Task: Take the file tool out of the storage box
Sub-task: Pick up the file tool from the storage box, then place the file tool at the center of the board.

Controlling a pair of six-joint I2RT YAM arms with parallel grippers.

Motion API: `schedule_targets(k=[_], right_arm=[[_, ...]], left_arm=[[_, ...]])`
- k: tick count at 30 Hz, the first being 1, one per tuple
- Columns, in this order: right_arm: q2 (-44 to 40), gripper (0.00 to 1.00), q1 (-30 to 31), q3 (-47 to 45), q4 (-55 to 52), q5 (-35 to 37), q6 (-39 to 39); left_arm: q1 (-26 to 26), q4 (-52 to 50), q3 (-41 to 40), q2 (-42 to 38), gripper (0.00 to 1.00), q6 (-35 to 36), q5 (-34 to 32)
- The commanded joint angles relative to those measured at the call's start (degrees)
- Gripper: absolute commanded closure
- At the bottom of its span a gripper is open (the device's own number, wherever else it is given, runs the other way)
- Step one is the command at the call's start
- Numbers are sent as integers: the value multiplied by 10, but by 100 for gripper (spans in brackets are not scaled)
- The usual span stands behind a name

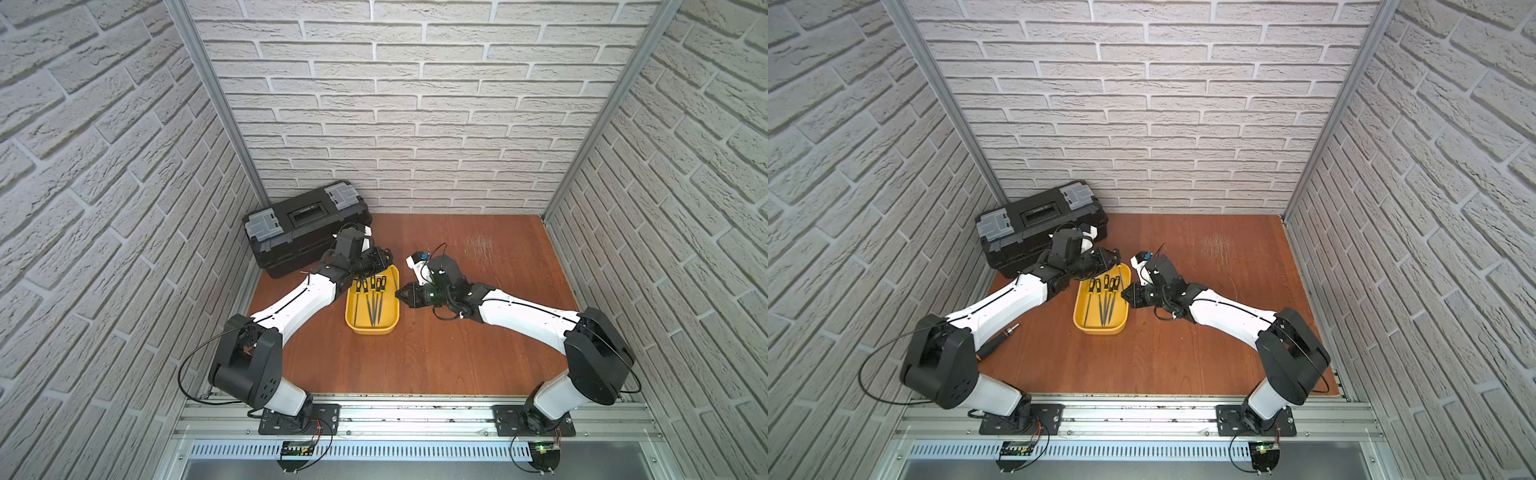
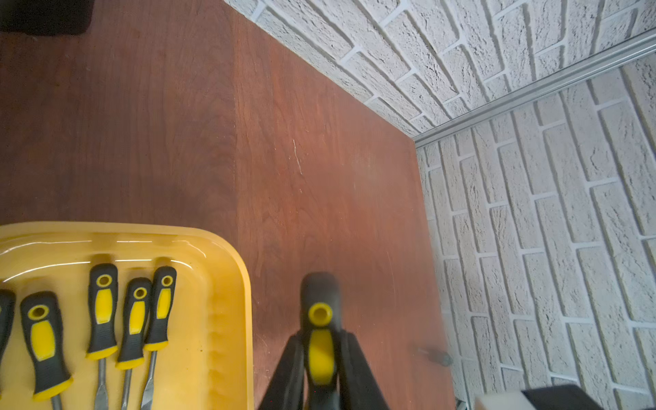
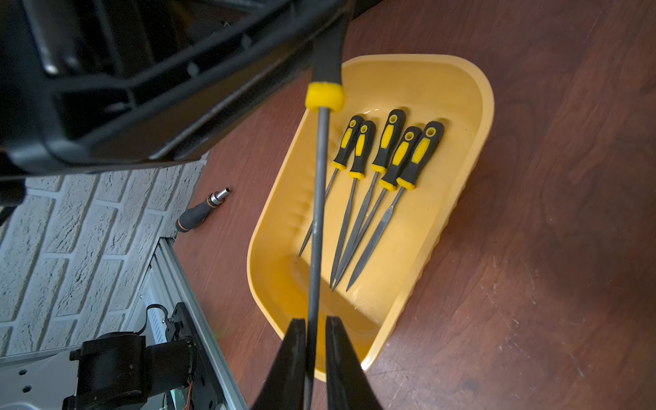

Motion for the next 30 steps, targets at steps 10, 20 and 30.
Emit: schedule_targets(k=[10,20,30], right_arm=[[-9,97,5,7,6,12,-4],[-54,97,-4,2,-54,60,-41],[-145,97,-72,-51,-158,128,-91]], left_arm=[[3,36,-8,-13,84,-4,9],[3,11,29,0,41,16,28],[7,-176,118,-2,8,127,18]])
